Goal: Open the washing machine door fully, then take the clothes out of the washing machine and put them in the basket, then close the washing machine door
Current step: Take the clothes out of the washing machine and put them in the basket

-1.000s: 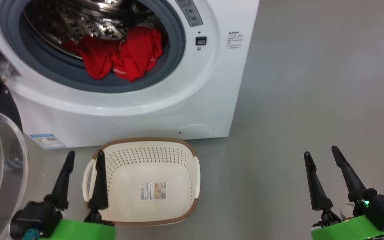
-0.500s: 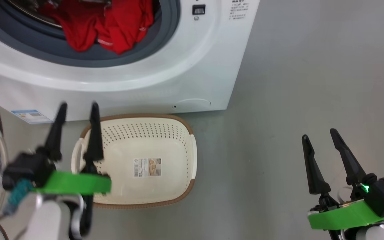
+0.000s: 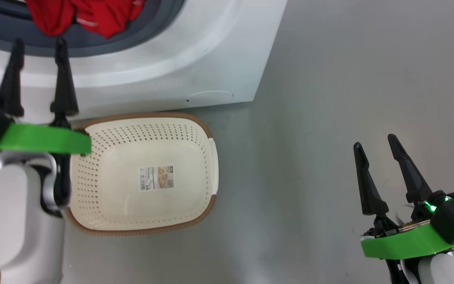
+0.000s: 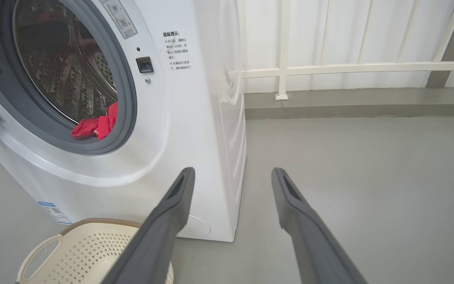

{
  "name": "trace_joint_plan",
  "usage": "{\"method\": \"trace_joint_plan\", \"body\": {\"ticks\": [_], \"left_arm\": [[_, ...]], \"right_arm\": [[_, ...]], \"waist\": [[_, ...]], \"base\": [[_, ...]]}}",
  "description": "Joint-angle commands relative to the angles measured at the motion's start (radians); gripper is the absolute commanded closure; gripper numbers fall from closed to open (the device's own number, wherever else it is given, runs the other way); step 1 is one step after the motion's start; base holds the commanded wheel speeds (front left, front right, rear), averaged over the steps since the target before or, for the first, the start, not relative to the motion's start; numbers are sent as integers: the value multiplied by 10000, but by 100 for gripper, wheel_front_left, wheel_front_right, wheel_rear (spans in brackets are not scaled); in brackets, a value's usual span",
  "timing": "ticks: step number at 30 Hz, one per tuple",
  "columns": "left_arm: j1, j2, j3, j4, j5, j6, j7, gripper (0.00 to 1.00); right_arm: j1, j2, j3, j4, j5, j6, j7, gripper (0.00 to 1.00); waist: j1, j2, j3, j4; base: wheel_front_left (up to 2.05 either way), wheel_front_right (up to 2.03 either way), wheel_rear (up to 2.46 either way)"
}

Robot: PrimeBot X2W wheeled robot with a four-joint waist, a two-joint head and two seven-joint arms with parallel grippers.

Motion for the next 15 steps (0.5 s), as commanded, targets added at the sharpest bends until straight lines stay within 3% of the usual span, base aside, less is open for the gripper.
{"method": "trace_joint_plan", "body": {"ticks": [1,15], "left_arm": [[-538,442,321,12,-79,30,65,0],[-3512,816,227,2078,-175,-57,116,0]], "right_arm": [[-200,-108,243,-313,-1,65,-65,0],[-619,-108,413,-381,-117,65,-65,0]], "waist": [[0,0,348,-152],[0,0,1577,-178]], "base": [[0,0,0],[0,0,0]]}}
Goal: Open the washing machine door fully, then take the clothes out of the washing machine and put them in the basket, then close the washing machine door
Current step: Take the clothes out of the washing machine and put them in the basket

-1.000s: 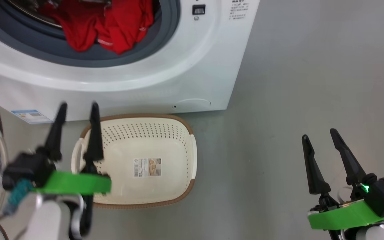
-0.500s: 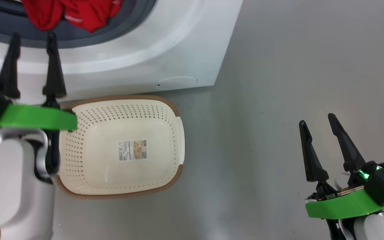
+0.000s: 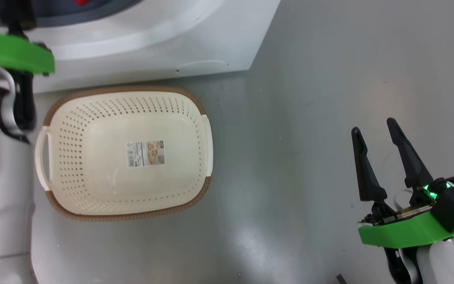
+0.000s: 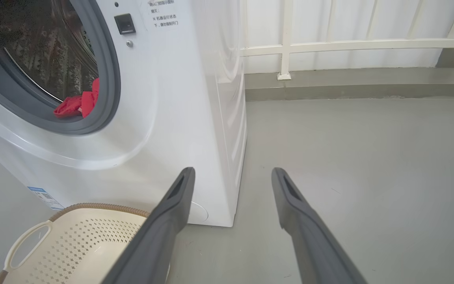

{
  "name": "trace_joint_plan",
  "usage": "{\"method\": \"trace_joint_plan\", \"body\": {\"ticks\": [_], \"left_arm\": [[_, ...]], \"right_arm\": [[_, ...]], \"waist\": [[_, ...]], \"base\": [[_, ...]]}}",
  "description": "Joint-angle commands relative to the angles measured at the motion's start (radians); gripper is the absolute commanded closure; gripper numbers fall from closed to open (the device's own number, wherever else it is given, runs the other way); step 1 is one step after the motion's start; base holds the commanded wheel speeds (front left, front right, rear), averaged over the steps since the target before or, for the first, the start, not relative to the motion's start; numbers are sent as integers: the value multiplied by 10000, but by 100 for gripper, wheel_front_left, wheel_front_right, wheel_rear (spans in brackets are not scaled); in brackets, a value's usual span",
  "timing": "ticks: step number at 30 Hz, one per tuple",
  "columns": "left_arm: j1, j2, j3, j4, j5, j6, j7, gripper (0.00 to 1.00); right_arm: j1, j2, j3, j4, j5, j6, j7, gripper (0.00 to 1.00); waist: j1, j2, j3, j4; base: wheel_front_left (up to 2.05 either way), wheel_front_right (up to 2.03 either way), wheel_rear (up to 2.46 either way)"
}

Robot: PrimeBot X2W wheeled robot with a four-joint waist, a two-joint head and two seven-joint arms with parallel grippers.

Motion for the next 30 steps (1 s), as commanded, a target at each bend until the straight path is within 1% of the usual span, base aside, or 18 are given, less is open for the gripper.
{"method": "trace_joint_plan", "body": {"ticks": [1,9,17,19,26,30], "left_arm": [[-282,511,179,-15,71,44,-1,0],[-1481,784,21,1333,320,180,-186,0],[-2413,1200,-41,2745,539,305,-353,0],[-2631,1337,-92,3162,635,397,-356,0],[-3333,1794,-372,4581,964,681,-9,0],[-3638,1943,-448,5213,979,697,191,0]], "right_arm": [[-137,-97,300,-265,-104,65,-65,0],[-421,-97,475,-240,-144,65,-65,0],[-440,-97,667,-136,-203,65,-65,0],[-434,-97,749,-101,-200,65,-65,0],[-335,-97,1024,-20,-185,65,-65,0],[-259,-97,1114,10,-212,65,-65,0]], "waist": [[0,0,352,-32],[0,0,874,-231],[0,0,1000,-500],[0,0,984,-599],[0,0,865,-955],[0,0,870,-1126]], "base": [[0,0,0],[0,0,0],[0,0,0],[0,0,0],[0,0,0],[0,0,0]]}}
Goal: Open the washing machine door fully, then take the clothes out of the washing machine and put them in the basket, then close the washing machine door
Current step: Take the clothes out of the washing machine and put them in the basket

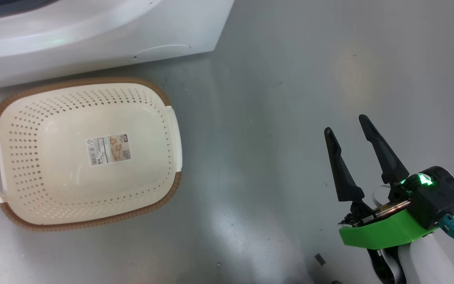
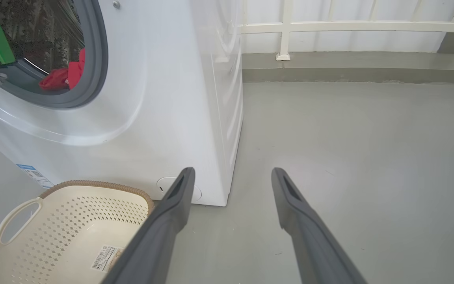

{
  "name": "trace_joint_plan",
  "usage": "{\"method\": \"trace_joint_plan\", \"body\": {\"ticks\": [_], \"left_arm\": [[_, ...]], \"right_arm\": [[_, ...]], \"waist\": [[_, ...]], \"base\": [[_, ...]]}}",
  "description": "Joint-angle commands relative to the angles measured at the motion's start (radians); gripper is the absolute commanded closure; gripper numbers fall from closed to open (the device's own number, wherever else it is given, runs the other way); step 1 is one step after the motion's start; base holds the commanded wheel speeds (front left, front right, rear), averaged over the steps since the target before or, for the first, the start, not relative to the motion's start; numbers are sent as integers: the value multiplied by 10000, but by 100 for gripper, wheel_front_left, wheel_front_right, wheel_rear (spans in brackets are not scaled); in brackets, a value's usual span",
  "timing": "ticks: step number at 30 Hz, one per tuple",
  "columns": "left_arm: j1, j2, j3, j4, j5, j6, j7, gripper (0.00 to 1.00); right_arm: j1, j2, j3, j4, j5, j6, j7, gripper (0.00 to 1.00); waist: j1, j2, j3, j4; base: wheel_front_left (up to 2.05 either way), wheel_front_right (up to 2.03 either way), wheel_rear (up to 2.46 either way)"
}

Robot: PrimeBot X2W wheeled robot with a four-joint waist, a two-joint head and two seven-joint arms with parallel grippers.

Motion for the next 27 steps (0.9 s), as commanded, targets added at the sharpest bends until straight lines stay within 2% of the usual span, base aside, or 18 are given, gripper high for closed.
{"method": "trace_joint_plan", "body": {"ticks": [1,13,22,27], "left_arm": [[-167,635,23,28,91,86,82,0],[-707,944,-157,1010,111,249,158,0],[-853,1161,-384,1485,183,560,475,0],[-852,1184,-444,1623,91,399,883,0]], "right_arm": [[212,-72,250,-173,-102,63,-63,0],[257,-72,372,-198,-73,63,-63,0],[208,-72,462,-122,52,63,-63,0],[169,-72,476,-119,75,63,-63,0]], "waist": [[0,-1,8,-114],[0,-1,364,-382],[0,-1,487,-427],[0,-1,507,-436]], "base": [[0,0,0],[0,0,0],[0,0,0],[0,0,0]]}}
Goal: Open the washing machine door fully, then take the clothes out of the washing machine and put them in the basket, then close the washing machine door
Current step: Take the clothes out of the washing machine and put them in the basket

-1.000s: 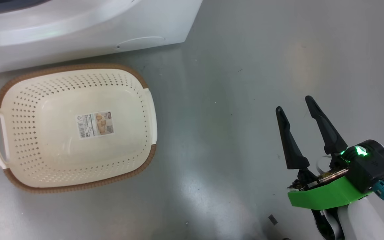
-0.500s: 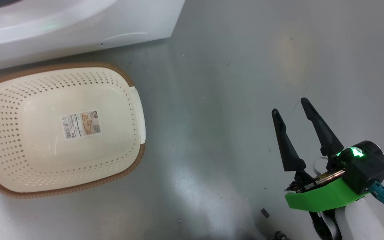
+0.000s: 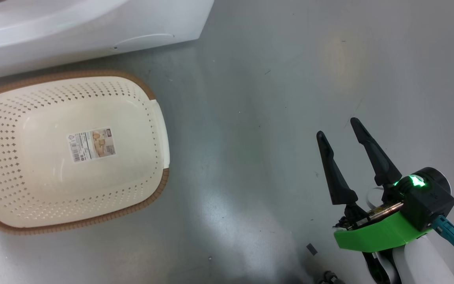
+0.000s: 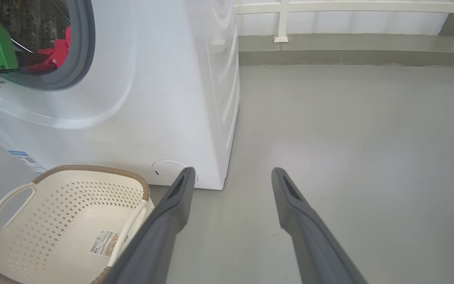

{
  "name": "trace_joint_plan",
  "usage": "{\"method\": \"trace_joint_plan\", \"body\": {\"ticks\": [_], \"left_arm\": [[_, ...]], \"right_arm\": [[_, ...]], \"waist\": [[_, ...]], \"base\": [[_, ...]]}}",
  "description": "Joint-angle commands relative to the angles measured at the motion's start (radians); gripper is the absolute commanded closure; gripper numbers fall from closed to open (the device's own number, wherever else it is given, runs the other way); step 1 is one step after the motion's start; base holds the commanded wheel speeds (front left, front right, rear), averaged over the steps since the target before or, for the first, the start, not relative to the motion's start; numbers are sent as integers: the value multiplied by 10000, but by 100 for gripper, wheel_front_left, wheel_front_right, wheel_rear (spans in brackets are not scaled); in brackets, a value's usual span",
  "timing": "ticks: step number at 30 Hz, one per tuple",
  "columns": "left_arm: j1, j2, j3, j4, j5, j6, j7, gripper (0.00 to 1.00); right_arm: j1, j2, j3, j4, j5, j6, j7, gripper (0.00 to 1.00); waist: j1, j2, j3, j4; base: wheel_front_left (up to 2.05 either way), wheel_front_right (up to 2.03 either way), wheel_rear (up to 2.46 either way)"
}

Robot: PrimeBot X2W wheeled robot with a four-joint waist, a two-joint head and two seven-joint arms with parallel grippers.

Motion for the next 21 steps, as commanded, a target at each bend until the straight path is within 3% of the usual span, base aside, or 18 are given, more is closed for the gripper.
{"method": "trace_joint_plan", "body": {"ticks": [1,3,4,7,8,9,21], "left_arm": [[-62,577,33,-74,-90,-74,138,0],[-61,580,7,-44,-123,-137,256,1],[-50,576,8,-28,-159,-189,344,25],[-17,555,-17,0,-222,-265,439,78],[-7,535,-18,7,-250,-286,456,93],[-5,528,-35,12,-259,-303,460,100],[19,416,-32,-38,-599,-819,-302,100]], "right_arm": [[160,-74,190,-174,47,63,-63,0],[154,-74,174,-168,61,63,-63,0],[148,-74,177,-165,70,63,-63,0],[124,-74,185,-149,89,63,-63,0],[117,-74,180,-145,95,63,-63,0],[107,-74,172,-138,86,63,-63,0],[-2,-74,77,-78,103,63,-63,0]], "waist": [[0,0,9,2],[0,0,24,7],[0,0,35,9],[0,0,52,25],[0,0,55,36],[0,0,62,46],[0,0,87,332]], "base": [[0,0,0],[0,0,0],[0,0,0],[0,0,0],[0,0,0],[0,0,0],[0,0,0]]}}
